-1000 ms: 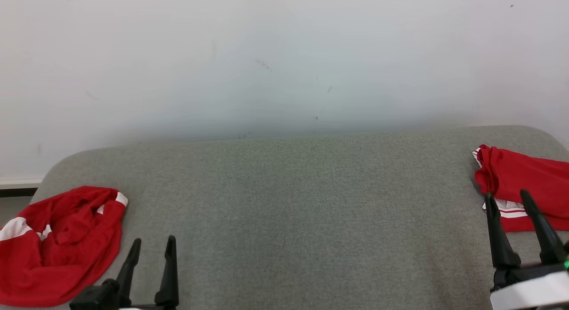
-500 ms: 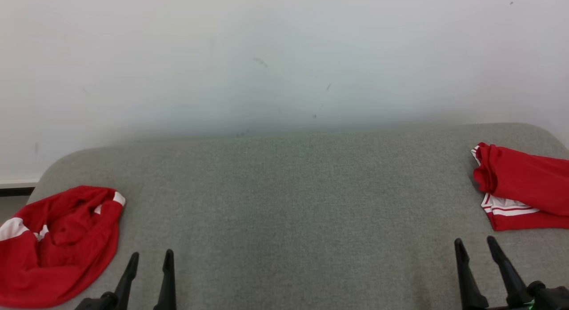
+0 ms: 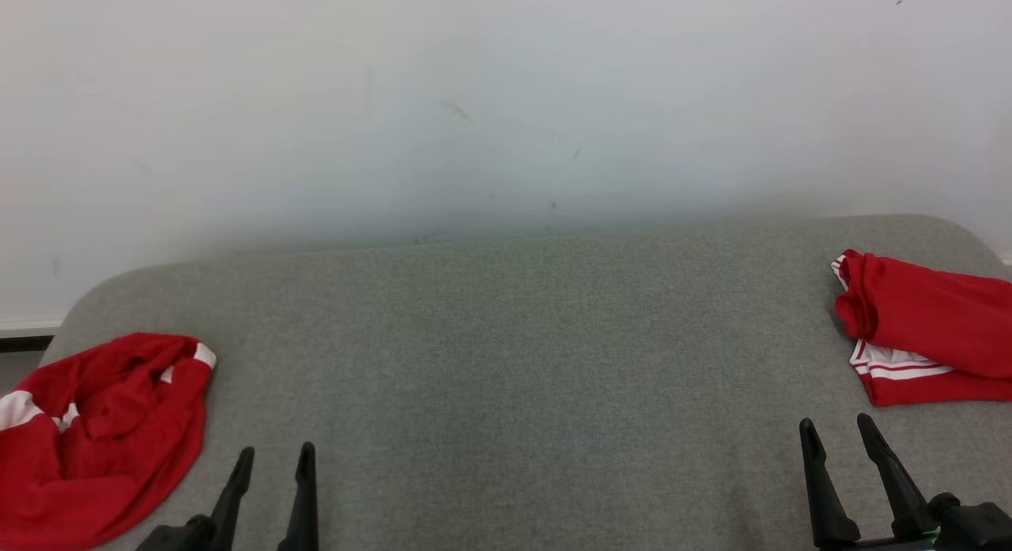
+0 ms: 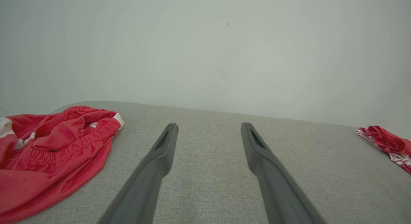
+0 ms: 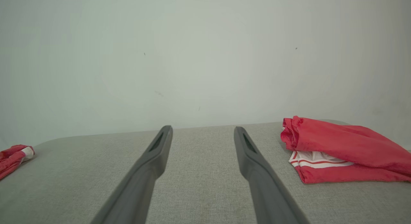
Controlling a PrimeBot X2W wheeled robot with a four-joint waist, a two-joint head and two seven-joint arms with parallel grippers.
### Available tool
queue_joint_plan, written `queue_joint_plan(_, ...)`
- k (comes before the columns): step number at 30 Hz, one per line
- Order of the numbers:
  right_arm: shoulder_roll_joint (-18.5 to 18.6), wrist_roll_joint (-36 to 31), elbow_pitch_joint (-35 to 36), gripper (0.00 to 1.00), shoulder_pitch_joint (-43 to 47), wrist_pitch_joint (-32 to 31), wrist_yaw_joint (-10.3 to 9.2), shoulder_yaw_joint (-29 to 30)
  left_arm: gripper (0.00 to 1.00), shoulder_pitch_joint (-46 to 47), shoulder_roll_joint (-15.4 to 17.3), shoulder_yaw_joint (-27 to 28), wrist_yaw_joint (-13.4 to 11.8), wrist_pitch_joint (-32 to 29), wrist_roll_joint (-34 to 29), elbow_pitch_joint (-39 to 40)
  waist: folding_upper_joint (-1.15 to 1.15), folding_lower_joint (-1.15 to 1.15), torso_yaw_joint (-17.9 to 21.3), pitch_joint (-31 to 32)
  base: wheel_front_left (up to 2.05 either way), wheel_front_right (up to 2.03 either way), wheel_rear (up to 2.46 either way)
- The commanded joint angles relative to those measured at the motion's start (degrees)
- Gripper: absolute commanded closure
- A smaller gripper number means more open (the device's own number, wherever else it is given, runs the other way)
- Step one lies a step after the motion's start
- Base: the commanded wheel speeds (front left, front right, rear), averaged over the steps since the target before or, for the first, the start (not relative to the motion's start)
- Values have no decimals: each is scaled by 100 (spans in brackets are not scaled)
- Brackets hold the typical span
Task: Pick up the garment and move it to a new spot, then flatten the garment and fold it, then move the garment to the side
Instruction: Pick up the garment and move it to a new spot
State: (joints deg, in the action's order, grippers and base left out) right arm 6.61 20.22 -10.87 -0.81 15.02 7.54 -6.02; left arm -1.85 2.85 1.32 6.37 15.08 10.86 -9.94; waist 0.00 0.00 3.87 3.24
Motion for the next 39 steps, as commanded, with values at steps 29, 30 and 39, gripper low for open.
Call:
queue_joint_plan(29,-139,72,-83,0,-49,17,-11,-243,0,270,27,249,50,9,-218,-181,0,0,-1461,-111,0,0,0)
queue_joint_plan(30,-146,78,-88,0,-55,17,-11,-264,0,270,26,266,45,9,-219,-198,0,0,-1558,-114,0,0,0)
queue_joint_plan(39,-158,120,-127,0,-152,18,-11,-457,0,296,24,380,65,9,-241,-273,0,0,-2335,-104,0,0,0)
